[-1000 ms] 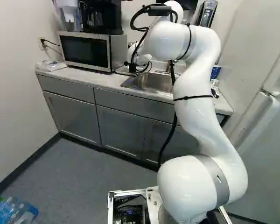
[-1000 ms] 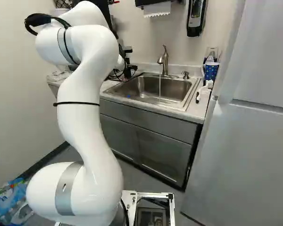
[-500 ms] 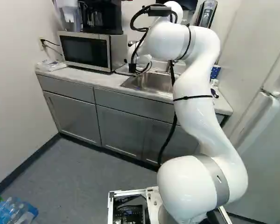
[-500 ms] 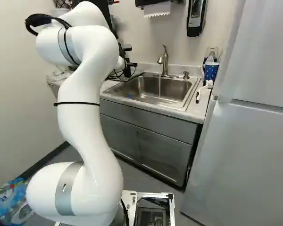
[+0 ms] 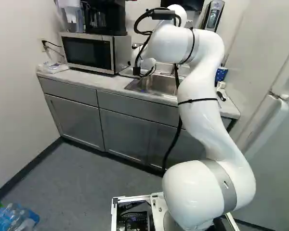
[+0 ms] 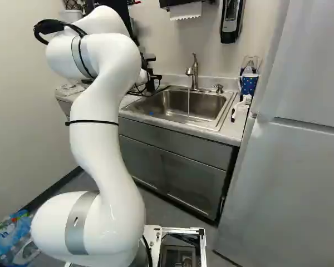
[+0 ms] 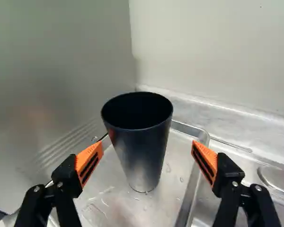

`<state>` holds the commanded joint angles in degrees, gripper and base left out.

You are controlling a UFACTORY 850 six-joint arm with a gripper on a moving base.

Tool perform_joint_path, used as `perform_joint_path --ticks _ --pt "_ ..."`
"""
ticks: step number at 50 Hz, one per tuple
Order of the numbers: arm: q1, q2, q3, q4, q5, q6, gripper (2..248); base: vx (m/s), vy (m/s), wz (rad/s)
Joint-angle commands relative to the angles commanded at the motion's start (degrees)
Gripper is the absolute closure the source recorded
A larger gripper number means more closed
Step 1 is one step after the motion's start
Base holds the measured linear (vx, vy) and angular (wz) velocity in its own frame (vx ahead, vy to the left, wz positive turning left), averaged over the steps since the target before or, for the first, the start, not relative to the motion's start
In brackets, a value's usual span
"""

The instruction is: Rinse the cup and place it in the tray

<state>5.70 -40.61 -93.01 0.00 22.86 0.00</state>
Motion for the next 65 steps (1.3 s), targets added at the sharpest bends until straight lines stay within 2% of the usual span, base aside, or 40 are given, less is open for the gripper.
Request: perform_joint_path --ticks 20,34,35,40,41,45,46,50,51,65 --pt "-0.02 -1.46 -0.49 0.0 4.78 0.0 3 0.0 0.0 0.0" --pt "-0.03 -1.64 -0.74 0.0 4.94 0.0 3 0.0 0.0 0.0" --pt "-0.03 -1.64 -0.74 0.0 4.94 0.0 12 0.0 0.0 0.0" --pt "-0.03 -1.64 -0.74 0.0 4.94 0.0 12 0.0 0.0 0.0" --pt "-0.03 -1.64 -0.74 0.0 4.94 0.0 50 0.0 0.0 0.0" --pt "-0.03 -1.64 -0.74 0.0 4.94 0.0 50 0.0 0.0 0.0" --pt "-0.03 -1.64 -0.74 0.0 4.94 0.0 89 0.0 0.0 0.0" --pt "-0.03 -1.64 -0.74 0.0 4.94 0.0 89 0.0 0.0 0.0" --pt "-0.03 -1.64 -0.74 0.0 4.94 0.0 122 0.0 0.0 0.0" --pt "-0.03 -1.37 -0.84 0.0 4.94 0.0 128 0.0 0.0 0.0"
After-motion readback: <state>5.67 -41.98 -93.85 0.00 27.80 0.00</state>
